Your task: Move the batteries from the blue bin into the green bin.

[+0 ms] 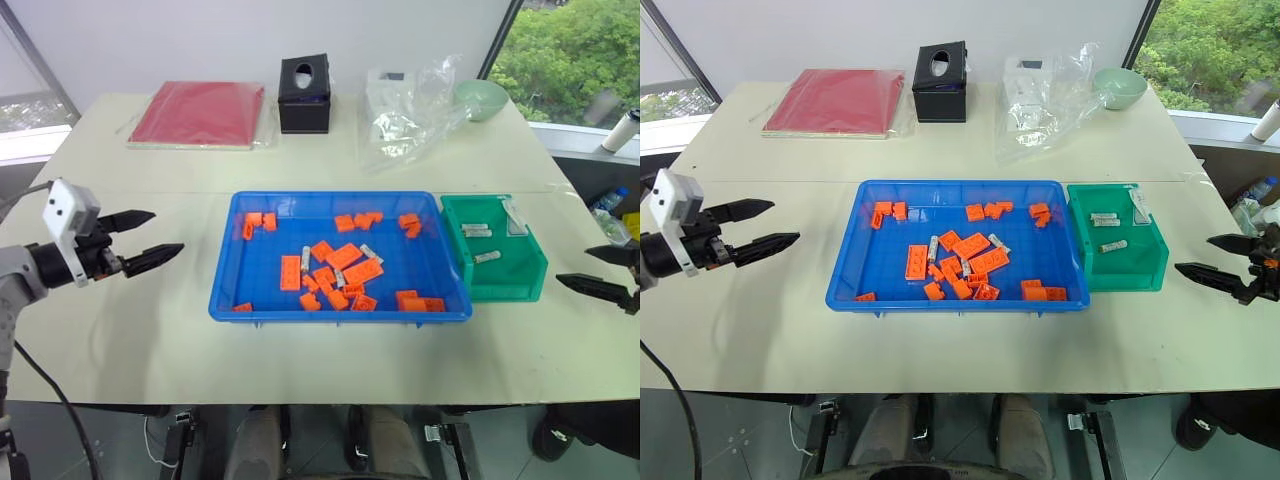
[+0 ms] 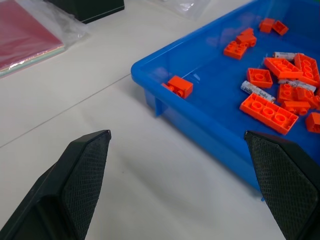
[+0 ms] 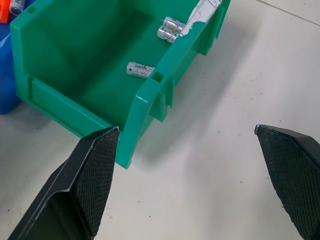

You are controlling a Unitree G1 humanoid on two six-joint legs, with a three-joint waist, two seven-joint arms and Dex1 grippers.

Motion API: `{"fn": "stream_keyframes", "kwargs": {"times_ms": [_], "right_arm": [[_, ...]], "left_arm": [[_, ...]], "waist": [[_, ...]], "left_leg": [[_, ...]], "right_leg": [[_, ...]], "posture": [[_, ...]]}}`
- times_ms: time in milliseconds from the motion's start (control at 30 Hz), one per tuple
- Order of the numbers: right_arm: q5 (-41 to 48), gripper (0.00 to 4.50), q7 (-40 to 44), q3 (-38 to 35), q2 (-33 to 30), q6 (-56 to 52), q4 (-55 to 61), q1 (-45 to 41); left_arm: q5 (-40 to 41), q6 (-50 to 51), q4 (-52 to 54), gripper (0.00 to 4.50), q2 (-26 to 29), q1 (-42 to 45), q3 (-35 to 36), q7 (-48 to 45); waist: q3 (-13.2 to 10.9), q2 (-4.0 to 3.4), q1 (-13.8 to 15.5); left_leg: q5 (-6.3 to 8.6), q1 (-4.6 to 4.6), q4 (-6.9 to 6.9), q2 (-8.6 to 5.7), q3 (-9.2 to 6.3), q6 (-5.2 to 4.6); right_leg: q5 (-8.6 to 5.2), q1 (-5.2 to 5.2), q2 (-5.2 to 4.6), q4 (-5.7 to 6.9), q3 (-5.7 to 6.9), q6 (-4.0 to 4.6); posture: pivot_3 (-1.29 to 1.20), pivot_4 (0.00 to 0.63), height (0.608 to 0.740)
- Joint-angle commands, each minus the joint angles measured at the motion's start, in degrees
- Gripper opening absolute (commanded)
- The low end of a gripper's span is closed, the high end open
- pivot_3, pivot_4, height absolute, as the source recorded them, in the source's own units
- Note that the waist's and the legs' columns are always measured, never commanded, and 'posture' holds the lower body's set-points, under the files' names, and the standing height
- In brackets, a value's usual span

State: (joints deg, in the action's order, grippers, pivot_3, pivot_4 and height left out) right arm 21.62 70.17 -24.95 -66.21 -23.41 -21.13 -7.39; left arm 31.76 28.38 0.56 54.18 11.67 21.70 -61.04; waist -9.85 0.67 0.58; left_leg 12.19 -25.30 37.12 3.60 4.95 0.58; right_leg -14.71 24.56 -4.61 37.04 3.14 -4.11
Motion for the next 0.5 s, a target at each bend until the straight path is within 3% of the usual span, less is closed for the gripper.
{"fn": "stream_keyframes", "kwargs": {"times_ms": [33,500], "right_arm": [[1.0,4.48,-0.7,-1.6,0.2,0.4,2.0,-0.7],[0.5,4.48,-2.6,-0.5,0.5,-0.4,1.3,-2.9]], "left_arm": [[0.7,0.7,1.8,4.50,1.8,0.7,2.3,0.3],[0.9,1.3,2.7,4.50,1.7,0.2,2.1,1.3]], "waist": [[0.0,0.00,0.0],[0.0,0.00,0.0]], "left_leg": [[0.00,0.00,0.00,0.00,0.01,0.00],[0.00,0.00,0.00,-0.01,0.01,0.00]], "right_leg": [[0.00,0.00,0.00,0.00,0.00,0.00],[0.00,0.00,0.00,0.01,0.00,0.00]], "posture": [[0.00,0.150,0.736],[0.00,0.150,0.736]]}}
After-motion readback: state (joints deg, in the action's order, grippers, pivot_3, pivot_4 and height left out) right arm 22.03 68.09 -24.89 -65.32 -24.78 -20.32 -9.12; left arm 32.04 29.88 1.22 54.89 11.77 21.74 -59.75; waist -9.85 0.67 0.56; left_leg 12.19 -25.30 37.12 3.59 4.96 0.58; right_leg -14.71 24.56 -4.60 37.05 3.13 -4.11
